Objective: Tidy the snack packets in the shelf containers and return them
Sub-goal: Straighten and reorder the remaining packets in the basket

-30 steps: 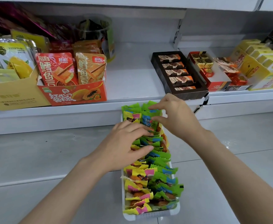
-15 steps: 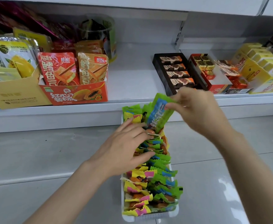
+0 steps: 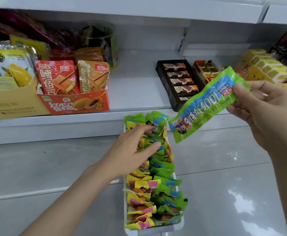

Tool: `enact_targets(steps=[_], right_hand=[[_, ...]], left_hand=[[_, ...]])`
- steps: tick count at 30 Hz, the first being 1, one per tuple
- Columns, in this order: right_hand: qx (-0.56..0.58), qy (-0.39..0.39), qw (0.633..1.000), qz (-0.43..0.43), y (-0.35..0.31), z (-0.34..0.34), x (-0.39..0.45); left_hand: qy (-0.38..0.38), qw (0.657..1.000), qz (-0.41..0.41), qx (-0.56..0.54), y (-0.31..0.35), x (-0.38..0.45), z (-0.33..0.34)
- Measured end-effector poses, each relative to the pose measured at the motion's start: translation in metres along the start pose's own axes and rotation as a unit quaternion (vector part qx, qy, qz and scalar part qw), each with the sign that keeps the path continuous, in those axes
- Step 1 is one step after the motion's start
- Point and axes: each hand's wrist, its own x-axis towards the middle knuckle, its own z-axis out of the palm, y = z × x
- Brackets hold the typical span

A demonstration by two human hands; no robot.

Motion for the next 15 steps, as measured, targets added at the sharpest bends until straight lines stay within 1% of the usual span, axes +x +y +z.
enact_targets(steps=[2,3,4,5,6,8,9,10,11,15], right_hand=[[0.021,0.006,0.999,0.024,0.002,-0.003,0.001],[0.032,0.005,0.999,0.037,0.003,-0.004,0.001],[0.042,0.001,0.998,0.049,0.003,-0.003,0.002],[0.053,-0.006,0.997,0.06,0.004,-0.001,0.003],[0.065,-0.016,0.995,0.071,0.005,0.003,0.003],[0.091,-0.039,0.991,0.093,0.01,0.012,0.001],[0.096,-0.048,0.989,0.102,0.013,0.017,0.0],[0.094,-0.054,0.988,0.108,0.016,0.023,-0.001],[0.089,-0.053,0.988,0.111,0.02,0.027,-0.002],[0.036,-0.015,0.996,0.084,0.033,0.037,-0.005]], left_hand=[[0.072,0.994,-0.009,-0.084,0.012,0.001,-0.002],[0.115,0.983,-0.019,-0.141,0.018,0.001,-0.003],[0.142,0.966,-0.04,-0.212,0.025,0.001,-0.005],[0.142,0.946,-0.063,-0.286,0.03,0.0,-0.006],[0.116,0.924,-0.087,-0.355,0.035,-0.001,-0.005],[0.033,0.875,-0.127,-0.467,0.042,-0.004,-0.003],[0.003,0.851,-0.134,-0.508,0.045,-0.006,0.0],[-0.011,0.835,-0.132,-0.534,0.046,-0.009,0.003],[-0.007,0.829,-0.128,-0.544,0.045,-0.012,0.005],[0.05,0.836,-0.141,-0.527,0.036,-0.022,0.014]])
